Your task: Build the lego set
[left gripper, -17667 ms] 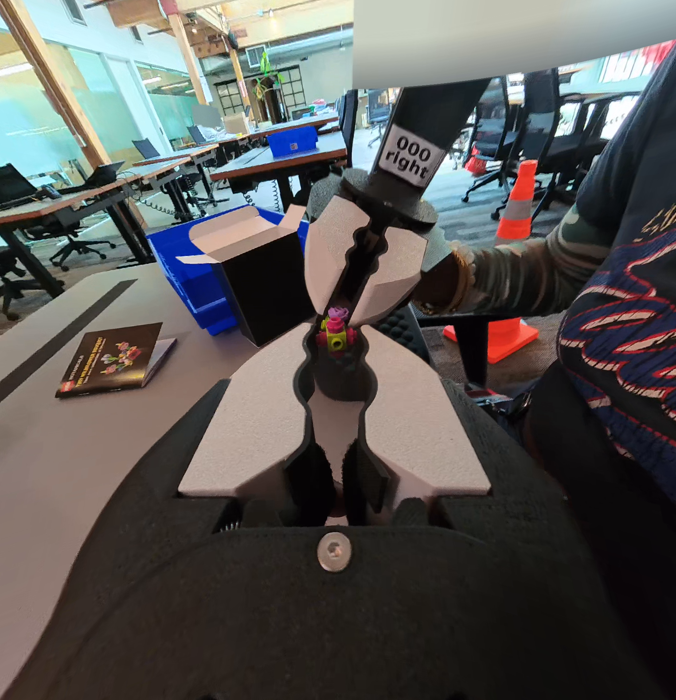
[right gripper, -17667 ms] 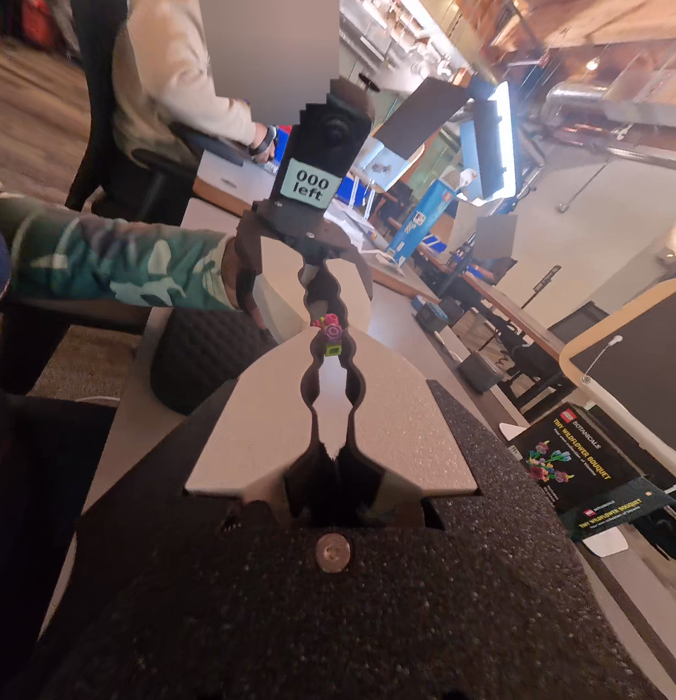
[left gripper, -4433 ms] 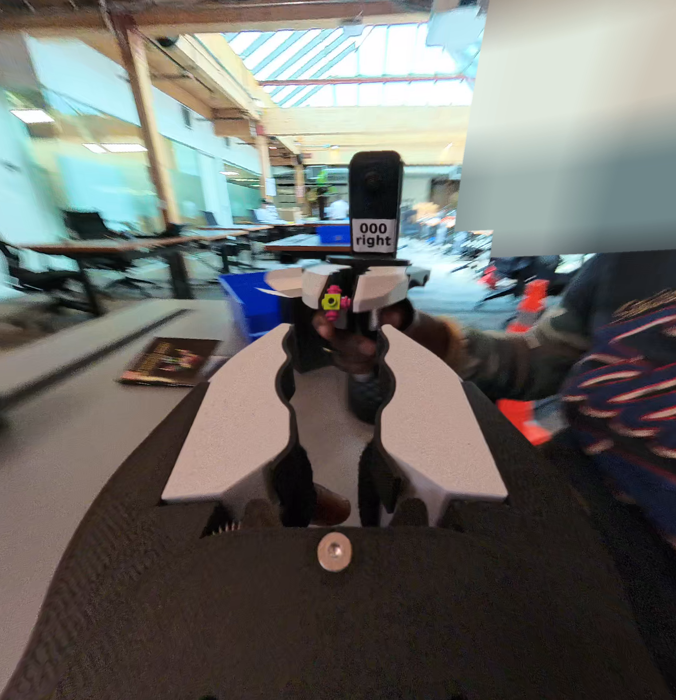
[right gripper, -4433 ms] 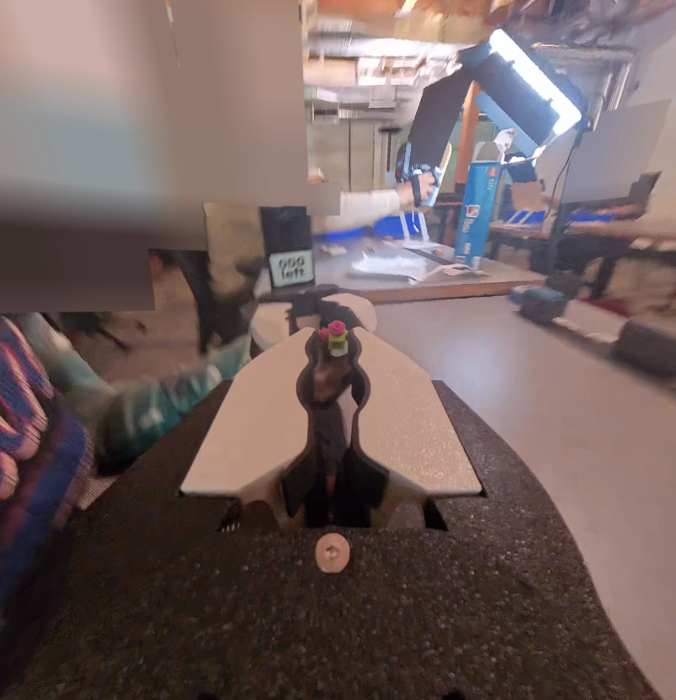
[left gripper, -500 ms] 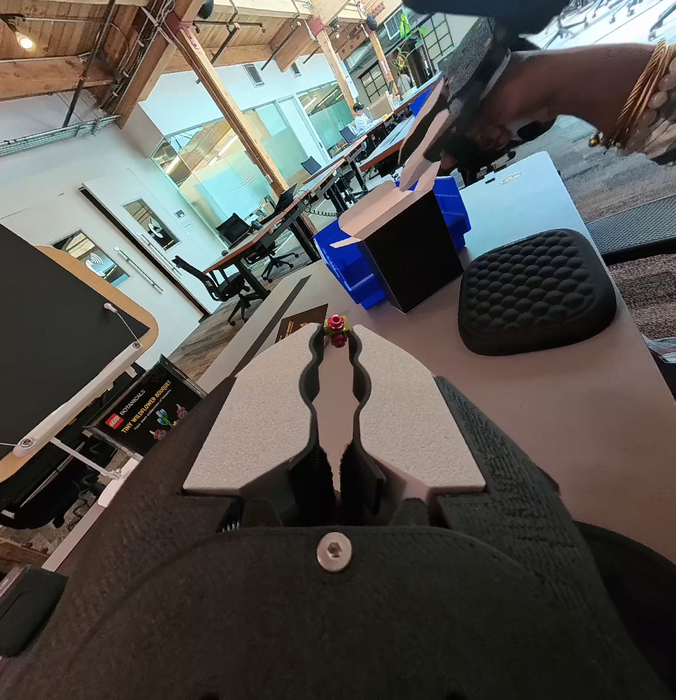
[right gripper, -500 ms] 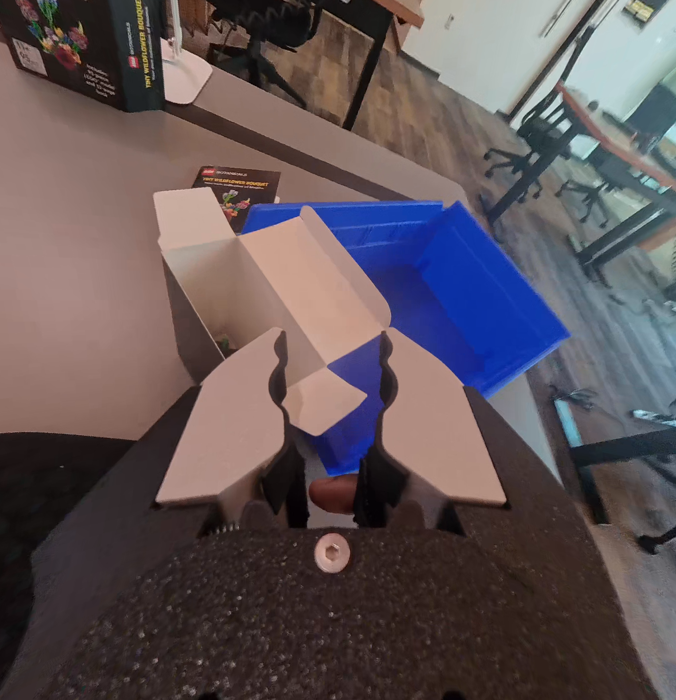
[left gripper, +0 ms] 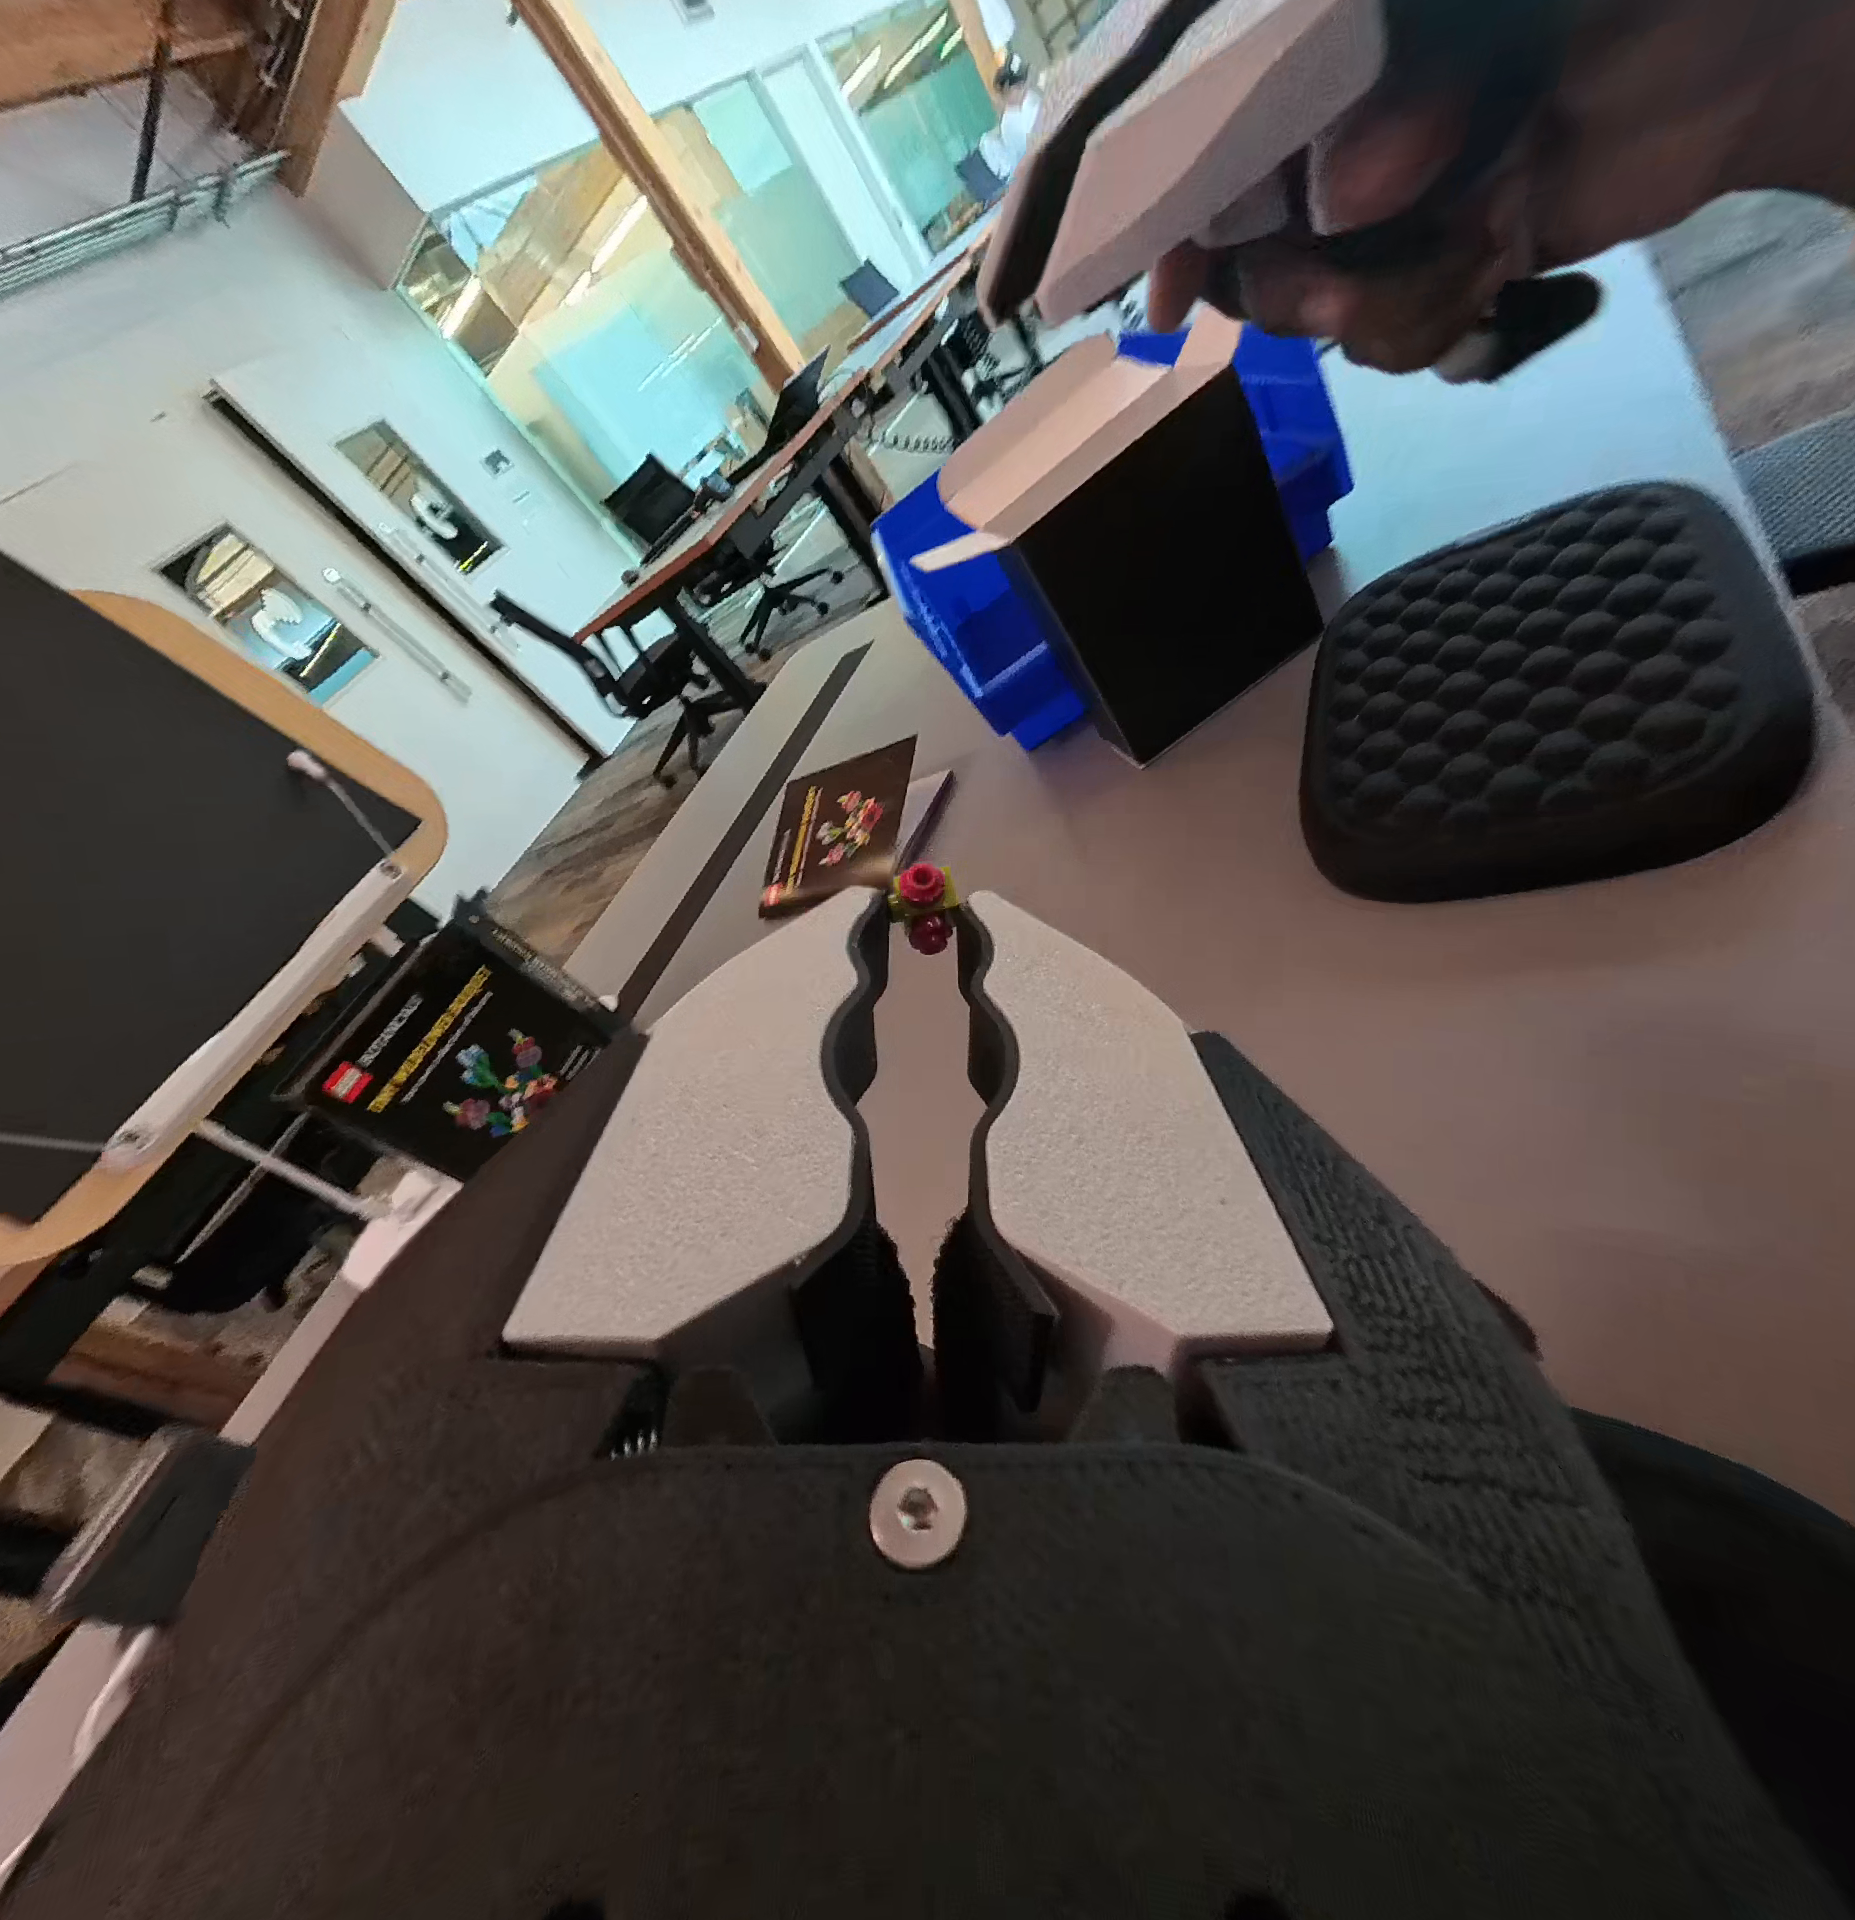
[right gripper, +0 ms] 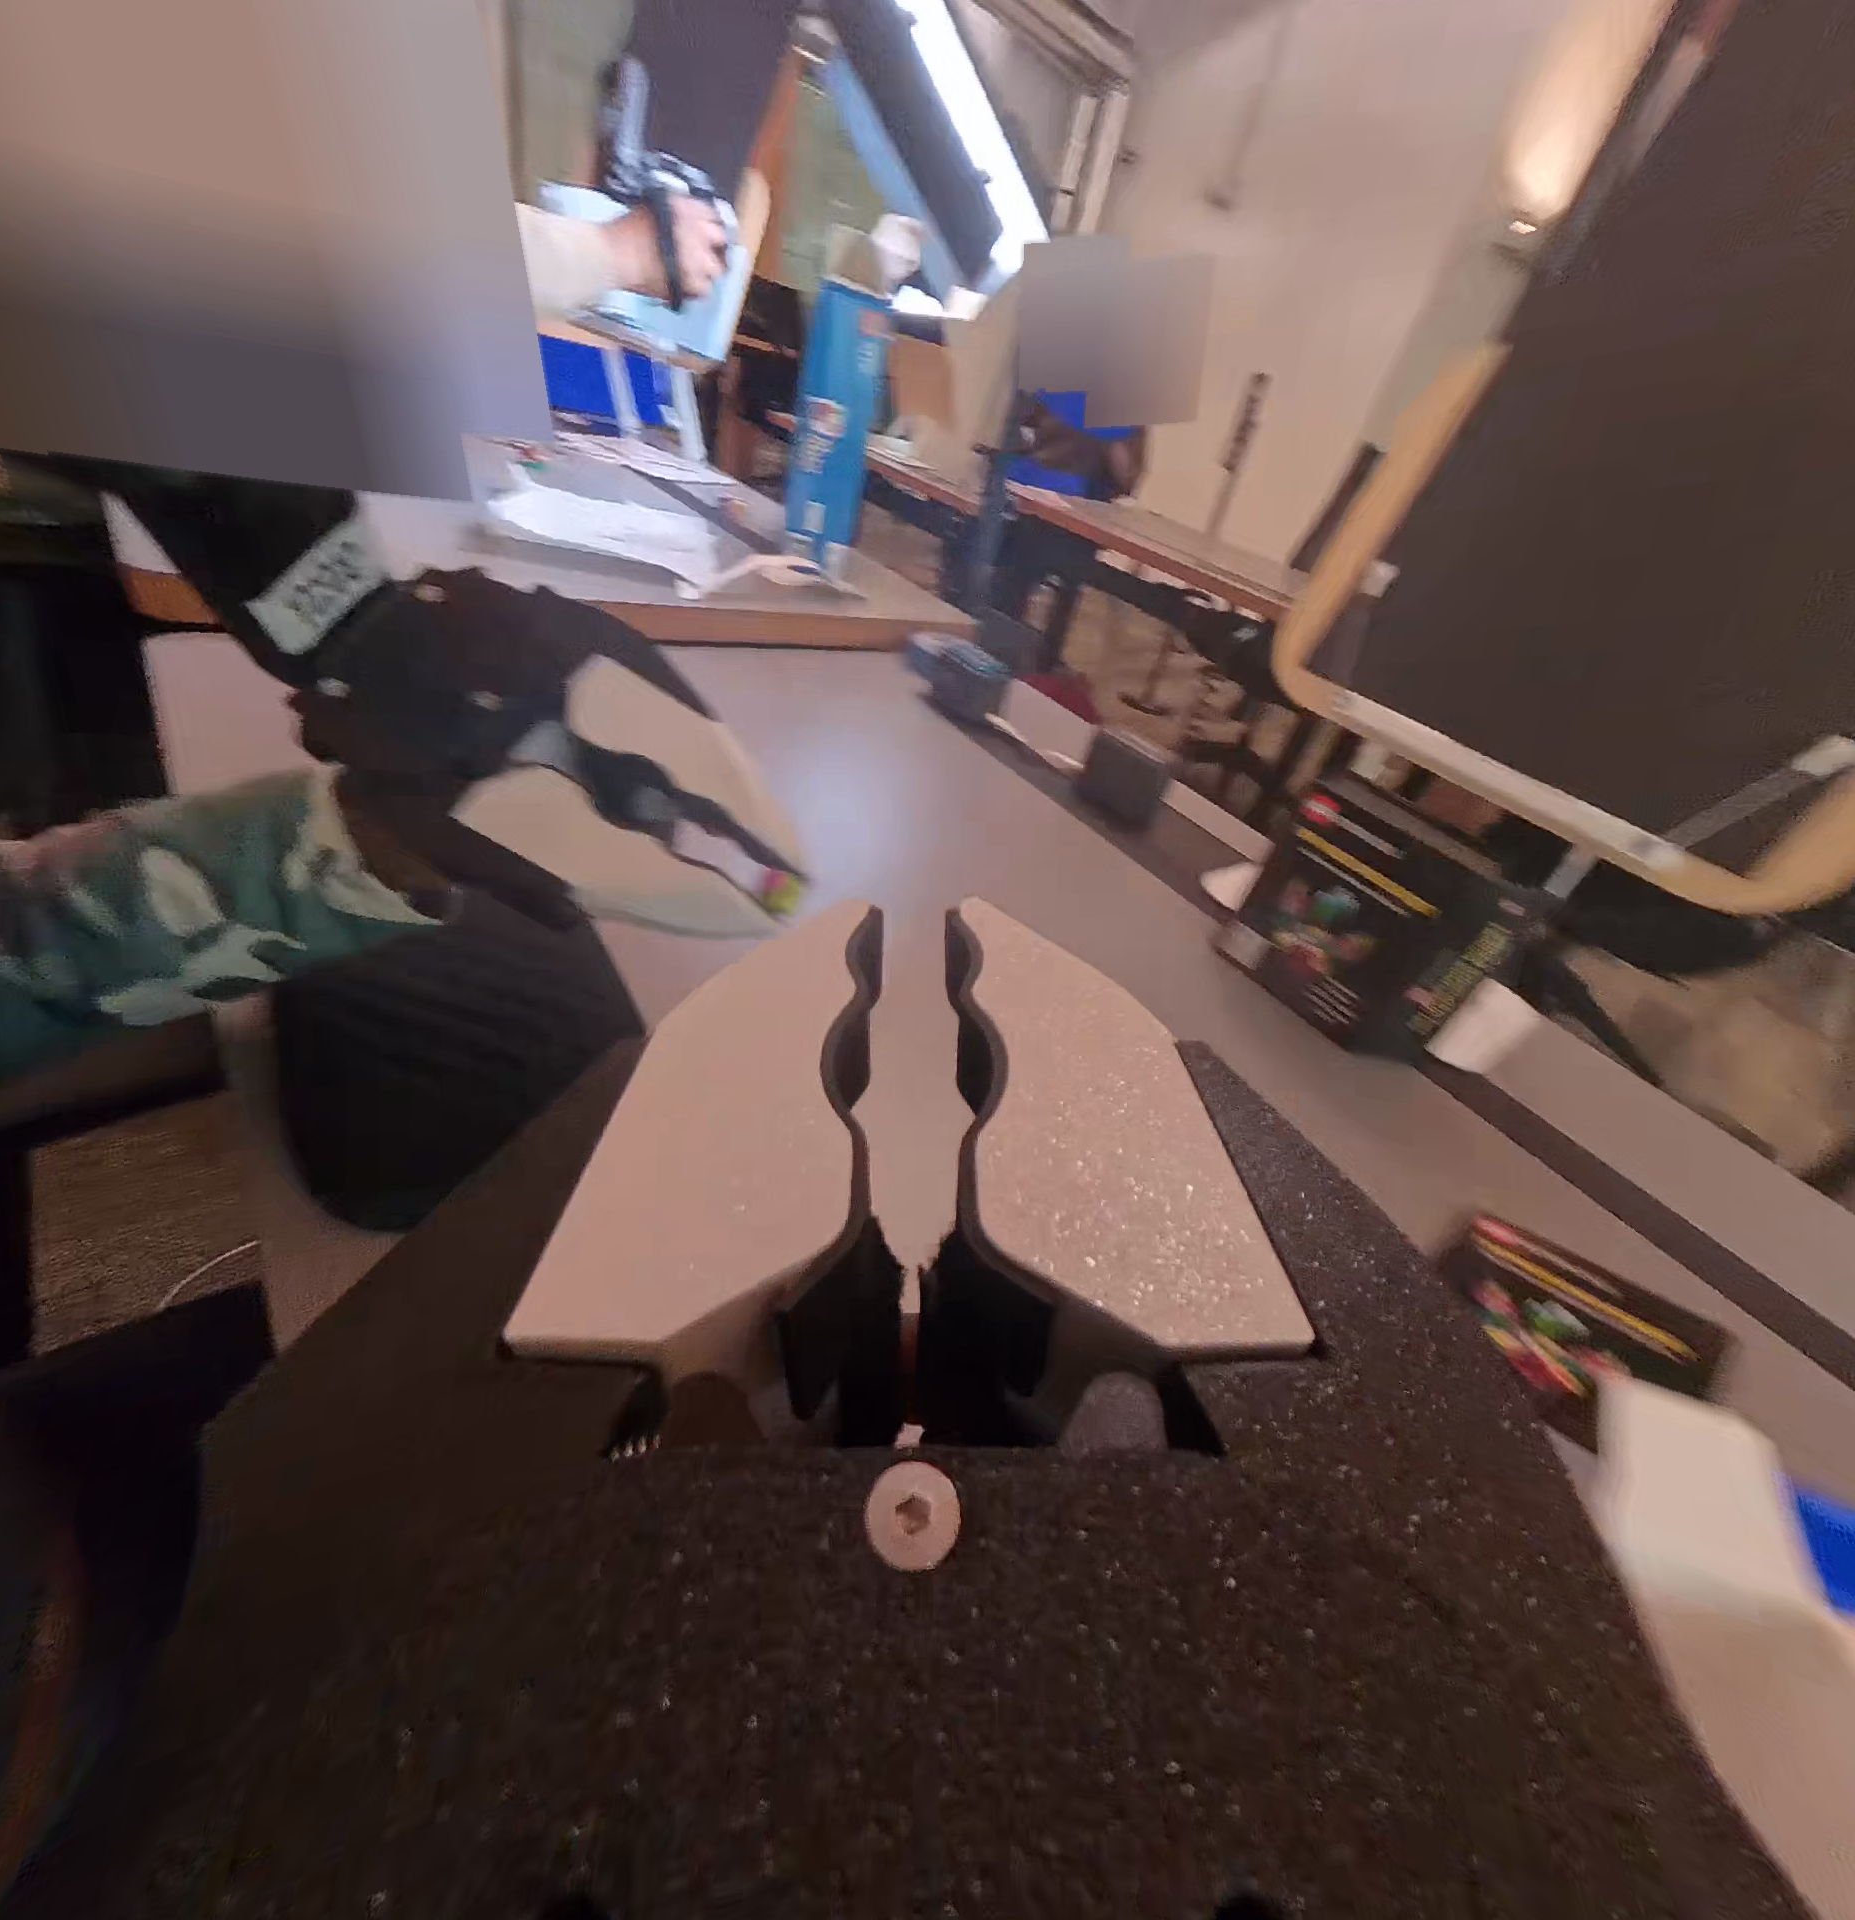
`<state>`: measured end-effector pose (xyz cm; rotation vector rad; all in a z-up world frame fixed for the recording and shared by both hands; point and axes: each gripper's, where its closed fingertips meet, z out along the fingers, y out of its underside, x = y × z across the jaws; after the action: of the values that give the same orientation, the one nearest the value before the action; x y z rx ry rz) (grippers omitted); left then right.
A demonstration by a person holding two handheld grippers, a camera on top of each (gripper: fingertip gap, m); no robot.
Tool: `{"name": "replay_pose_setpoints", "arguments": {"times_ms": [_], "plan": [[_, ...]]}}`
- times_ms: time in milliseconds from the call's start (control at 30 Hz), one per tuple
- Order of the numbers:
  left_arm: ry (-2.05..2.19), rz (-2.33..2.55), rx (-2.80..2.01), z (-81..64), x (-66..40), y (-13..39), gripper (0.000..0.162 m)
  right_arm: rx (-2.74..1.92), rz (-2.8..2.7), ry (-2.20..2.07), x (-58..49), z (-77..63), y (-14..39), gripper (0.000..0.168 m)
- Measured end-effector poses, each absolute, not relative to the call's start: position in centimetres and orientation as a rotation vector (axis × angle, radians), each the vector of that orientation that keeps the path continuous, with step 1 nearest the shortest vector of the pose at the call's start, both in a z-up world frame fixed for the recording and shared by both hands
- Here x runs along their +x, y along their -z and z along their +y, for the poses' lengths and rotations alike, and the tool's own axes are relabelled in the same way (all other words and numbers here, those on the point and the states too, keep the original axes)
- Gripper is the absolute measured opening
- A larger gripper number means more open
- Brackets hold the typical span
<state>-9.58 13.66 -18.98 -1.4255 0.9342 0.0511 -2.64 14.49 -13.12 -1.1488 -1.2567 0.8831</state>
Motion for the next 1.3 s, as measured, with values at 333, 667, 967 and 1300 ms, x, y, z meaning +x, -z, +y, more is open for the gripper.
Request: {"name": "replay_pose_setpoints", "arguments": {"times_ms": [333, 667, 967, 1300], "plan": [[-0.376, 0.979, -1.508, 14.8, -10.1, 19.6, 0.012, -1.212, -1.328, -0.573, -10.2, 13.4, 17.9, 0.013], [-0.459, 1.011, -1.513, 15.1, -10.5, 19.7, 0.012, -1.295, -1.332, -0.608, -10.5, 14.0, 18.6, 0.009], [-0.68, 1.062, -1.448, 15.3, -10.7, 19.3, 0.012, -1.41, -1.297, -0.737, -10.4, 14.1, 18.8, 0.009], [-0.845, 1.099, -1.36, 15.3, -10.9, 18.6, 0.012, -1.437, -1.256, -0.816, -10.4, 14.0, 18.5, 0.009]]}}
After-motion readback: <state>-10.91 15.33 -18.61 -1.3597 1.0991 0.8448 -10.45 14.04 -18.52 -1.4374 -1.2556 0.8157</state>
